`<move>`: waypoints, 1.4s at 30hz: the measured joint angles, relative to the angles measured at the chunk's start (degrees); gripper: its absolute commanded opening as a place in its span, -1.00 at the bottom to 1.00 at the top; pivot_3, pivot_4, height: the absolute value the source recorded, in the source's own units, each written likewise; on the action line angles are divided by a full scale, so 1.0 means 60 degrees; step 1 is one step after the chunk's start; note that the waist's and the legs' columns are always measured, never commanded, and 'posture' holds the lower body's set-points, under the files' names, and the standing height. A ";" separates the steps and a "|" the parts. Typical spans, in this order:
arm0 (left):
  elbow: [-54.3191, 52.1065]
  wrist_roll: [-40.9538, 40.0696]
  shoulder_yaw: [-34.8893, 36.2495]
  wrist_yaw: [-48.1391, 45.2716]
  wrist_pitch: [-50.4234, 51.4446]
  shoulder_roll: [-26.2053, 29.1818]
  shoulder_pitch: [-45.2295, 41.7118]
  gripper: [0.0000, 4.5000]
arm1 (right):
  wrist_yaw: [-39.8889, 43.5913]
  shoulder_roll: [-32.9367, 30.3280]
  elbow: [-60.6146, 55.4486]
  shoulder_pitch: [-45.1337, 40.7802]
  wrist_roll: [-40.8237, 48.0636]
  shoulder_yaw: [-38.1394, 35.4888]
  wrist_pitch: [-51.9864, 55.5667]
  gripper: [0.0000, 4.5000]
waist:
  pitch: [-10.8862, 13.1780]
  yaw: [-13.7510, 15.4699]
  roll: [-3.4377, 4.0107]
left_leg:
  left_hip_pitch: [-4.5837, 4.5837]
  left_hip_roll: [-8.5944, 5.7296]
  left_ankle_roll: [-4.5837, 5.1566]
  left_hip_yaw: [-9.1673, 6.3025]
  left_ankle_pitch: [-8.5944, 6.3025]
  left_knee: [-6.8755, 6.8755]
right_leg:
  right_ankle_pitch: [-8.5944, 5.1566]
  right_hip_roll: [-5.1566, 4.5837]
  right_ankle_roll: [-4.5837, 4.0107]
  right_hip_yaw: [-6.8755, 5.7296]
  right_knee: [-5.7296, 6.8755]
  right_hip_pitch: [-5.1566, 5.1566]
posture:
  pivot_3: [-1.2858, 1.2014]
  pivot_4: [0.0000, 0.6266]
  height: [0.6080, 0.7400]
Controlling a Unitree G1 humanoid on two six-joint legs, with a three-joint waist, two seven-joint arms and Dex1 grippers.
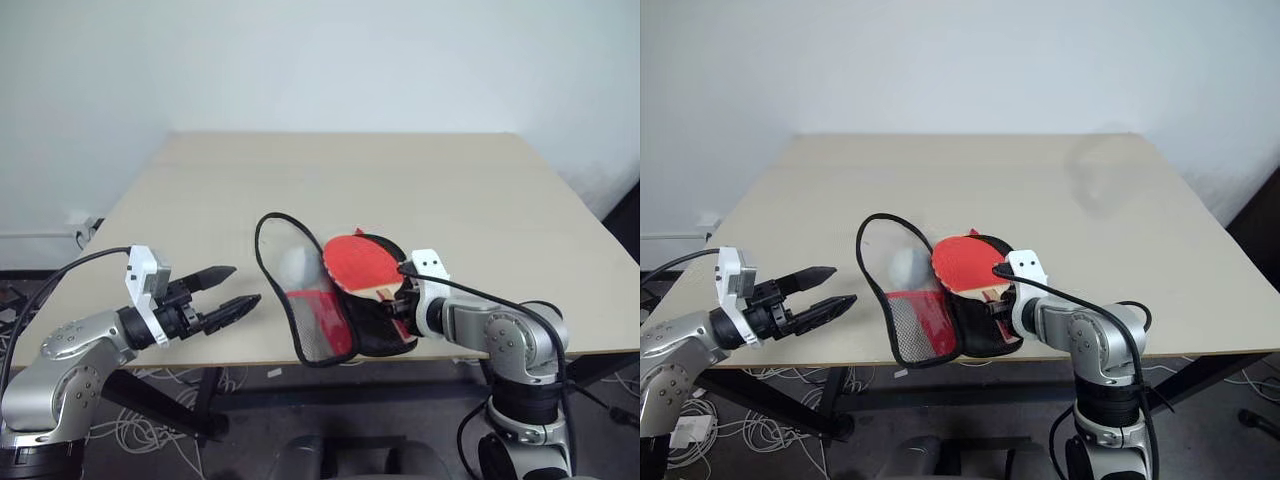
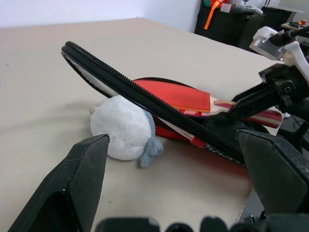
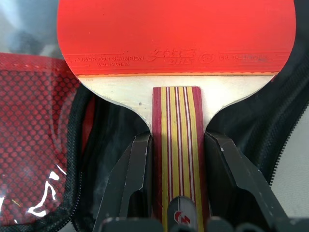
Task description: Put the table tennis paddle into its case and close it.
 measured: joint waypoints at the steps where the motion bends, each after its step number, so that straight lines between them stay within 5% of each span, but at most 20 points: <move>1: -0.0023 -0.0002 0.0000 0.0004 0.0001 0.0000 0.0001 1.00 | -0.0064 0.0071 0.0042 0.0000 -0.0084 0.0001 -0.0002 -0.50 | 0.0000 -0.0001 -0.0001 | 0.0000 0.0001 -0.0013 0.0003 0.0008 -0.0011 | 0.0000 0.0003 0.0000 0.0002 0.0002 -0.0010 | 0.03 -1.00 0.50; 34: -0.0310 -0.0033 0.0002 0.0204 0.0018 -0.0016 0.0250 1.00 | -0.1448 0.1622 0.1414 -0.0622 -0.1639 0.0141 -0.0470 -0.50 | -0.0006 0.0001 -0.0010 | 0.0000 0.0088 -0.0100 0.0138 0.0061 -0.0081 | 0.0028 0.0089 -0.0055 0.0011 0.0005 -0.0062 | 0.03 -1.00 0.50; 42: -0.0310 -0.0031 0.0001 0.0196 0.0017 -0.0017 0.0237 1.00 | -0.1360 0.1635 0.1043 -0.0531 -0.1712 -0.0202 -0.0004 0.67 | -0.0009 -0.0028 -0.0015 | 0.0007 0.0121 -0.0139 0.0145 0.0085 -0.0126 | 0.0035 0.0117 -0.0082 0.0012 0.0001 -0.0079 | 0.03 -1.00 0.50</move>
